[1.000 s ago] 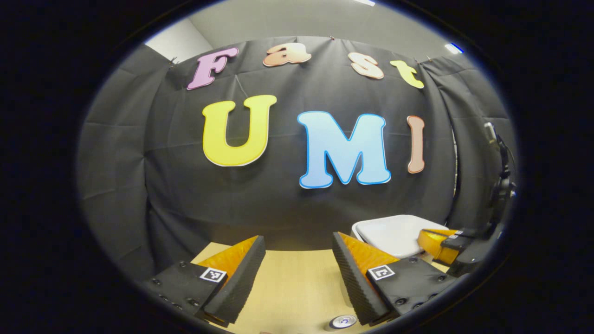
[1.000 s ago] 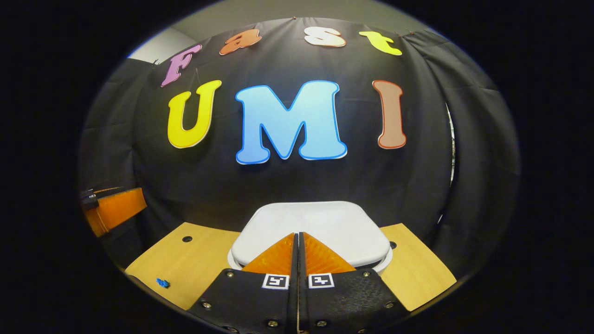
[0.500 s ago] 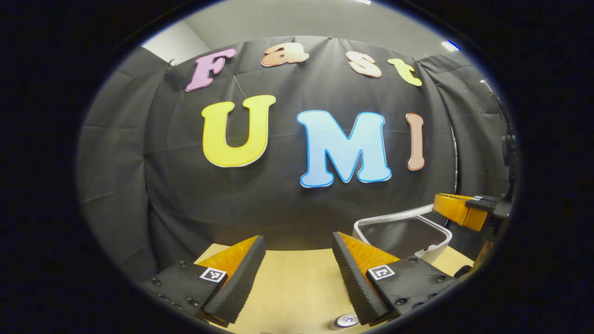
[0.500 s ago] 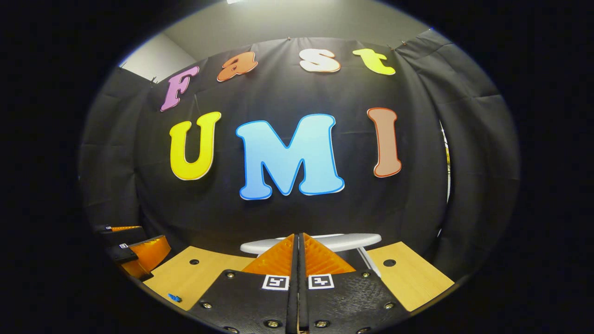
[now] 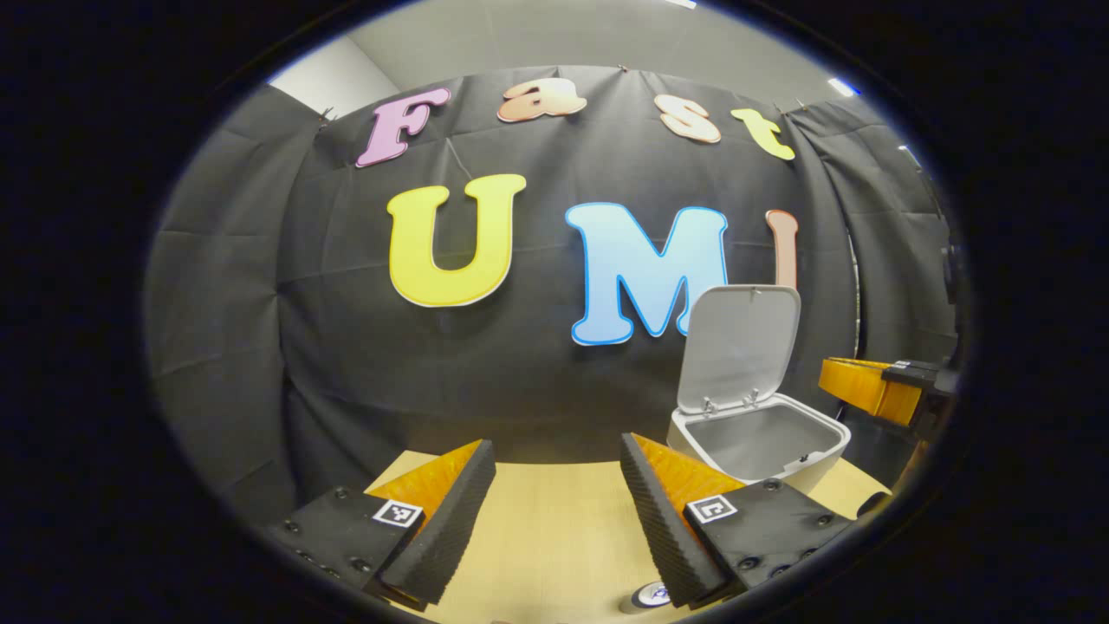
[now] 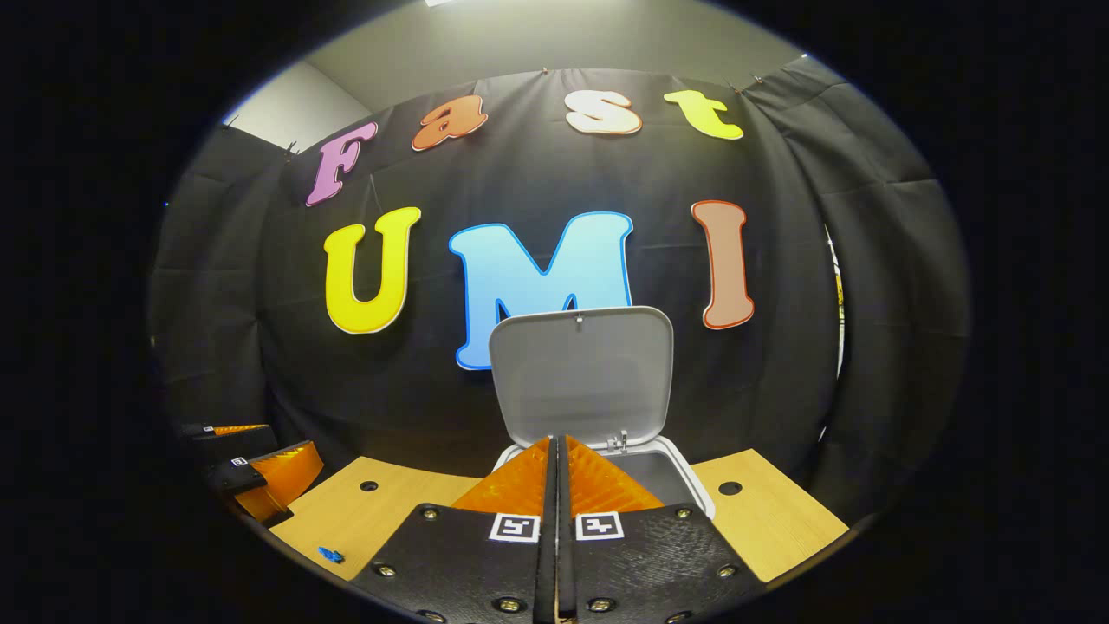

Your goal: Press the lid of the desktop garbage bin to open it, pick up the crumpled paper on the desktop and throw it into the bin, then pick up the pop can on the desktop and drop it into the bin, and finally close the garbage bin lid.

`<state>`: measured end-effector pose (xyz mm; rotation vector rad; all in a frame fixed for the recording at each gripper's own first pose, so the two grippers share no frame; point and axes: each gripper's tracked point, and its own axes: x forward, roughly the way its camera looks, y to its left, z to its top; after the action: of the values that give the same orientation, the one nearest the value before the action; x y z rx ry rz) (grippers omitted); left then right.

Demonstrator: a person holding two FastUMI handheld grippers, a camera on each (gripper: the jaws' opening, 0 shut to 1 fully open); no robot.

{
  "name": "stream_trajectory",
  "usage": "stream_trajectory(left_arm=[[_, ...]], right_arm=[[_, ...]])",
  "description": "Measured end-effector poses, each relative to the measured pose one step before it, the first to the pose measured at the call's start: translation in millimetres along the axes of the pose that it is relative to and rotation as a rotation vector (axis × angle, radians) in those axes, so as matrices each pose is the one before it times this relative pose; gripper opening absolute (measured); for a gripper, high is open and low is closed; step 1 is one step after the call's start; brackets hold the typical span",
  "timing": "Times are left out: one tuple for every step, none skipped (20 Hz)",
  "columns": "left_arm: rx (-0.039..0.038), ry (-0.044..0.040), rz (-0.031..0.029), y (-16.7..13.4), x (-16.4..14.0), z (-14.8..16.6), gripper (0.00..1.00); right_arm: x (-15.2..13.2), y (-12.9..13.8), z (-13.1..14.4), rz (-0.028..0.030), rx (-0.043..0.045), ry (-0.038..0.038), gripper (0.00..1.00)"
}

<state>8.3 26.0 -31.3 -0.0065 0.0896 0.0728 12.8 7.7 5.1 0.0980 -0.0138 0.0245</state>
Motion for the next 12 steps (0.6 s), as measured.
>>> stream_trajectory(left_arm=[[-0.00128, 0.00168, 0.00382, 2.51, -1.5, -1.92, 0.95], [-0.00174, 0.0041, 0.00459, 4.88, -1.87, -2.97, 0.95], [-0.00275, 0.00428, 0.00621, 7.36, -0.59, -5.19, 0.95], [-0.00402, 0.00119, 0.00564, 4.56, 2.51, -0.32, 0.95], [-0.00259, -0.00153, 0.00697, 5.61, 1.59, -0.15, 0.95], [0.00052, -0.00079, 0.00811, 5.69, 1.21, -1.57, 0.95], [0.00365, 0.00102, 0.00863, 6.27, 2.05, -2.05, 0.95], [0.00538, 0.00576, 0.01635, 8.79, 0.95, -3.97, 0.95], [-0.00106, 0.00573, 0.0114, 8.58, 1.0, -3.93, 0.95], [-0.00426, 0.00211, 0.00966, 6.81, -0.71, -2.83, 0.95], [-0.00091, 0.00324, 0.01254, 8.06, 0.23, -1.85, 0.95], [-0.00207, 0.00189, 0.00968, 8.56, 1.33, -2.24, 0.95]], right_arm=[[-0.63, 1.18, -0.09, 0.00282, -0.00123, 0.00282, 0.01], [1.33, 1.79, -1.67, 0.00361, 0.00014, 0.00352, 0.01], [-0.75, 0.55, 0.51, 0.00219, -0.00014, 0.00229, 0.01], [-0.86, 0.65, -1.76, 0.00235, -0.0002, 0.00296, 0.01], [0.29, 1.33, 0.31, 0.00164, -0.00106, 0.00256, 0.01], [0.2, 0.64, -0.87, 0.00158, -0.00189, 0.00215, 0.01], [-0.1, 0.67, -0.52, 0.00274, -0.00188, 0.00278, 0.01], [0.05, 1.3, -0.75, 0.00193, -0.00224, 0.00279, 0.01], [0.32, 0.73, -0.44, 0.00344, -0.00135, 0.0035, 0.01], [-0.86, 1.18, -1.86, 0.00257, -0.00144, 0.00352, 0.01], [0.41, 0.69, -0.47, 0.00196, -0.00128, 0.0038, 0.01], [0.36, 1.16, -0.89, 0.00249, -0.00047, 0.00338, 0.01]])
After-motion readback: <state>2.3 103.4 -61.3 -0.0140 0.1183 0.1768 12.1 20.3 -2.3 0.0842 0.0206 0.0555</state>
